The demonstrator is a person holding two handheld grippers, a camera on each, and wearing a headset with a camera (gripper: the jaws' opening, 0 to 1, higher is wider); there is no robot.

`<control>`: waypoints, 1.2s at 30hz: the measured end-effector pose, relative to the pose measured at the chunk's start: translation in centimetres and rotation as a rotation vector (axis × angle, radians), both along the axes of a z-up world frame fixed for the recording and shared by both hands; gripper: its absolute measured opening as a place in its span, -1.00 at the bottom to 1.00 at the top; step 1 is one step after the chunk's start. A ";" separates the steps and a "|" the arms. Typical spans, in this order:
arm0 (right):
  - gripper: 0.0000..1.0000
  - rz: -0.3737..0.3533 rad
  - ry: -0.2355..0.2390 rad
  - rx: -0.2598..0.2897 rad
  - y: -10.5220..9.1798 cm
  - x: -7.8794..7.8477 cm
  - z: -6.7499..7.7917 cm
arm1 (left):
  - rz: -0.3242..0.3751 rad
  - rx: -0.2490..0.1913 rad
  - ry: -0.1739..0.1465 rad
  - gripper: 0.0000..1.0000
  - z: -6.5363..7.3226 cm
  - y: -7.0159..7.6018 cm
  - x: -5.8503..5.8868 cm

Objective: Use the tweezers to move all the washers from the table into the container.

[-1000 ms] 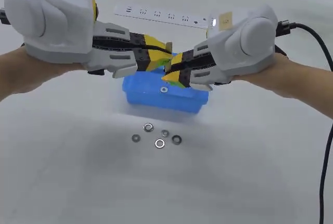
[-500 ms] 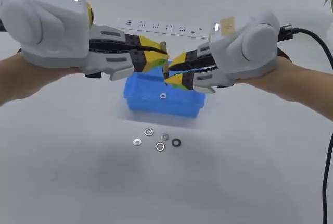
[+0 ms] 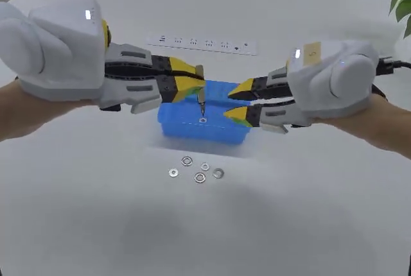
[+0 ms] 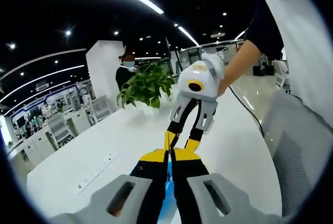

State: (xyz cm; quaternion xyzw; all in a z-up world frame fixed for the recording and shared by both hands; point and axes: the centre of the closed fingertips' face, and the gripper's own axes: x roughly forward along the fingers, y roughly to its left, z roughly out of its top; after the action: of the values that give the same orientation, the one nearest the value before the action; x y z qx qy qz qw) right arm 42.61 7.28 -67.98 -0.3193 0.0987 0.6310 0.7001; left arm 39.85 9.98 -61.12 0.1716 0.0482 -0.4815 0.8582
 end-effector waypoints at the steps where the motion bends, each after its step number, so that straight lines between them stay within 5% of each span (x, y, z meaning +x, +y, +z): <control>1: -0.61 -0.006 -0.002 0.008 -0.3 -0.2 0.0 | -0.002 0.001 0.003 -0.89 -0.1 -0.1 -0.3; 9: -0.43 -0.070 0.009 0.079 -2.2 -2.5 -0.2 | 0.026 -0.009 0.010 -0.89 -1.9 -0.5 -2.9; 13: -0.43 -0.100 0.103 0.099 -2.8 -3.9 -1.1 | 0.025 -0.012 0.009 -0.89 -2.4 -1.1 -3.9; 22: -0.33 -0.116 0.174 0.074 -3.8 -5.7 -3.6 | 0.013 -0.014 0.040 -0.89 -3.8 -1.6 -4.4; 26: -0.15 -0.115 0.249 0.099 -3.6 -6.8 -4.0 | 0.015 -0.013 0.052 -0.89 -4.4 -1.8 -4.5; 36: 0.19 -0.049 0.213 0.006 -3.5 -8.9 -6.7 | -0.007 0.017 0.088 -0.89 -6.7 -1.5 -5.5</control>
State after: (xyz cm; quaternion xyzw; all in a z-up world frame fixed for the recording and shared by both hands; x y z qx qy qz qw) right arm 33.71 3.80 -74.66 -0.2459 0.1786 0.6445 0.7016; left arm 34.35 8.47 -67.83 0.1577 0.0892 -0.4911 0.8521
